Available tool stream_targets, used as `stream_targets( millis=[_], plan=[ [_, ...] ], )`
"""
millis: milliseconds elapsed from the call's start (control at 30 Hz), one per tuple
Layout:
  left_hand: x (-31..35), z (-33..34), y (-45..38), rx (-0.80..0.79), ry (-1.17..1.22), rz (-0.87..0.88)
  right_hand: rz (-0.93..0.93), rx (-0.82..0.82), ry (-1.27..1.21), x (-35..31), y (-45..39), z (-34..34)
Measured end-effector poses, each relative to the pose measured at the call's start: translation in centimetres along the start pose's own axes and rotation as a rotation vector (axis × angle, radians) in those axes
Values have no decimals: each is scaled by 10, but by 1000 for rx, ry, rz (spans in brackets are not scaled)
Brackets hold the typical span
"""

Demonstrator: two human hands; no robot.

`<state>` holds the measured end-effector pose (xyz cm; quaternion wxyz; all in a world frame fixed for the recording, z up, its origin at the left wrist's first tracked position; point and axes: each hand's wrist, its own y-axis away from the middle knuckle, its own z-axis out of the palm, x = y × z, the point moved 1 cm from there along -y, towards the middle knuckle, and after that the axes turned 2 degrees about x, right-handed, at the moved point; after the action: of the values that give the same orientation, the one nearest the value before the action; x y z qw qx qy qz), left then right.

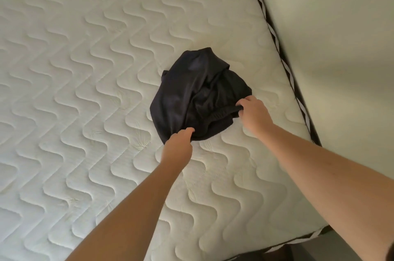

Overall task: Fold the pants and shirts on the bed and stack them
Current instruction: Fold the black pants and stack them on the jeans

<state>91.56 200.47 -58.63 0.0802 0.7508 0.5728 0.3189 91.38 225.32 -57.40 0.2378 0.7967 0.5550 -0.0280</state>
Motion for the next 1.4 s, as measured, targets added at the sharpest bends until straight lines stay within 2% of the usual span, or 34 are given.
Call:
stream_targets(
  millis=[267, 400, 600, 733, 900, 1133, 1200, 1267, 1400],
  plan=[
    [-35, -102, 97, 38, 261, 55, -45, -150, -78, -31, 81, -38],
    [-29, -170, 140, 90, 365, 121, -81, -151, -177, -63, 126, -85],
    [-16, -282, 213, 212, 373, 309, -124, 12, -284, -115, 193, -165],
    [-13, -344, 261, 305, 396, 349, -233, 147, -354, -156, 234, -206],
    [-13, -397, 316, 368, 548, 375, -360, 325, -461, -203, 278, -231],
    [-16, -444, 364, 380, 678, 424, -468, 437, -366, -248, 315, -228],
    [-19, -453, 373, 389, 676, 447, -513, 382, -380, -259, 321, -220],
    [-22, -462, 380, 395, 675, 469, -547, 245, -340, -269, 323, -207],
    [-28, -476, 392, 397, 650, 497, -512, 150, 66, -279, 310, -183]
  ],
)
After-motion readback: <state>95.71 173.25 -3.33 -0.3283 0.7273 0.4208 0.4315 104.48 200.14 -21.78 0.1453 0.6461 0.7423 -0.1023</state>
